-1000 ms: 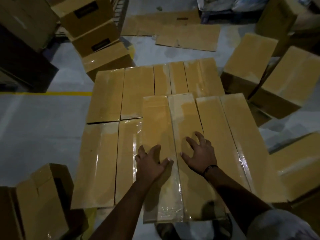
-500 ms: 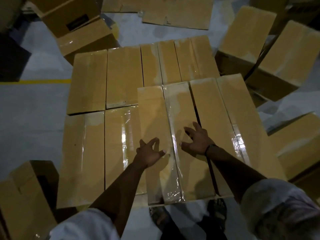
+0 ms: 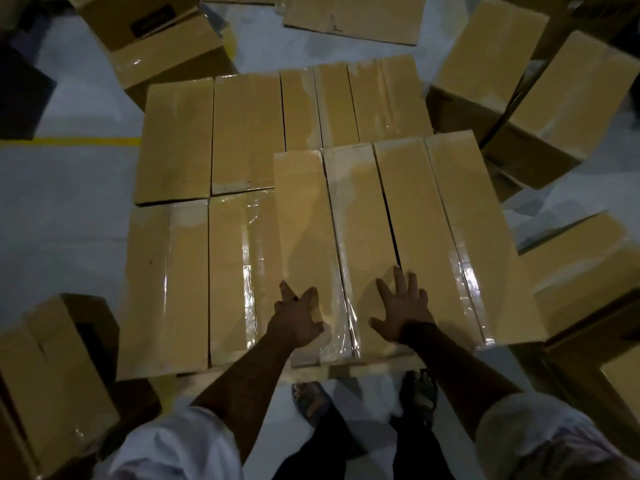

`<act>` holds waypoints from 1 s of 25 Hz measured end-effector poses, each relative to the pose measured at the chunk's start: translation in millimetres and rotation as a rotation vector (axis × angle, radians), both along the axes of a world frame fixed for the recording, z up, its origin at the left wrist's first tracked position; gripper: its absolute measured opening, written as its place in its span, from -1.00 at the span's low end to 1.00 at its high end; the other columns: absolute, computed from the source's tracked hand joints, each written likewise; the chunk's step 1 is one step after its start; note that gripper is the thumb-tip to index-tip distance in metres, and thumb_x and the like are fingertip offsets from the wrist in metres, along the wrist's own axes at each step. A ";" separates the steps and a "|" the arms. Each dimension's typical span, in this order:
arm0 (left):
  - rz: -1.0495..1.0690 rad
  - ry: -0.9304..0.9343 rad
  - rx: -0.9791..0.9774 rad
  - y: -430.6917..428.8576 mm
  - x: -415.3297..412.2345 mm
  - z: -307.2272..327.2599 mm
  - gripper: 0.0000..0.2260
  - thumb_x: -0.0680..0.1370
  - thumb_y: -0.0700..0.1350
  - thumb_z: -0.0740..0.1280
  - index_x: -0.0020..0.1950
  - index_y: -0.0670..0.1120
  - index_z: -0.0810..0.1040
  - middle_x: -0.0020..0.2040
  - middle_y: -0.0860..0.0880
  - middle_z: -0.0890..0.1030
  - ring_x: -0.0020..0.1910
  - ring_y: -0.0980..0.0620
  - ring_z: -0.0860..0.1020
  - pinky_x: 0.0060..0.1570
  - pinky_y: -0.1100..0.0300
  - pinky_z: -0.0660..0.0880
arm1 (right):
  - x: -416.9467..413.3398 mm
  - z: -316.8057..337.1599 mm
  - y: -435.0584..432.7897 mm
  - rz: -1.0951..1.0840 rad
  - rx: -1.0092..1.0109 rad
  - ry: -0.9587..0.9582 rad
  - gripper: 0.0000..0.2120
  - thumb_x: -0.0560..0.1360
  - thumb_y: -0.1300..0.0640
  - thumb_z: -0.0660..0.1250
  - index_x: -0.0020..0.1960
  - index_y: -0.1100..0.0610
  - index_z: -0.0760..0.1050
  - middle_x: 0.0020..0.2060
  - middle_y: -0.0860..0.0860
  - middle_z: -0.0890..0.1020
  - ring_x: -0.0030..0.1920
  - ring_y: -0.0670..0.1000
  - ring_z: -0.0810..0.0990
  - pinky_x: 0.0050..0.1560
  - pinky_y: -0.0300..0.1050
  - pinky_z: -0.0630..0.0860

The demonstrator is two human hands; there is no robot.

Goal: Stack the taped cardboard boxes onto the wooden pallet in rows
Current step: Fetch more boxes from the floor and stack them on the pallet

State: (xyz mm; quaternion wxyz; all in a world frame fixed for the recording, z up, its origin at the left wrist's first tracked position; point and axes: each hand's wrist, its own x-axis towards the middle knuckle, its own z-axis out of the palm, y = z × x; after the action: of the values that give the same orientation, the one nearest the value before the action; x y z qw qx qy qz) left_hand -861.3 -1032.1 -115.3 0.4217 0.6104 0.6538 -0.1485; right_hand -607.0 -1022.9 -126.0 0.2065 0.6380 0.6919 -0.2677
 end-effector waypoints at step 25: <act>0.230 0.242 0.191 -118.1 58.0 -3.8 -0.24 0.56 -0.15 0.42 0.64 -0.01 0.07 0.43 -0.34 0.24 0.19 -0.40 0.52 0.14 -0.13 0.52 | 77.8 -12.2 -80.1 0.304 0.135 0.028 -0.20 0.58 0.17 0.38 0.64 0.10 -0.04 0.62 0.22 -0.15 0.62 0.24 -0.13 0.50 0.16 0.25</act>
State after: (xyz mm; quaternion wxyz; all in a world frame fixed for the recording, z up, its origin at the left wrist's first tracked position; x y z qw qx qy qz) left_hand -803.3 -1150.3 -119.1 0.2945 0.5469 0.7761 -0.1088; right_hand -529.2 -1103.0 -138.2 0.1915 0.5346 0.7997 -0.1952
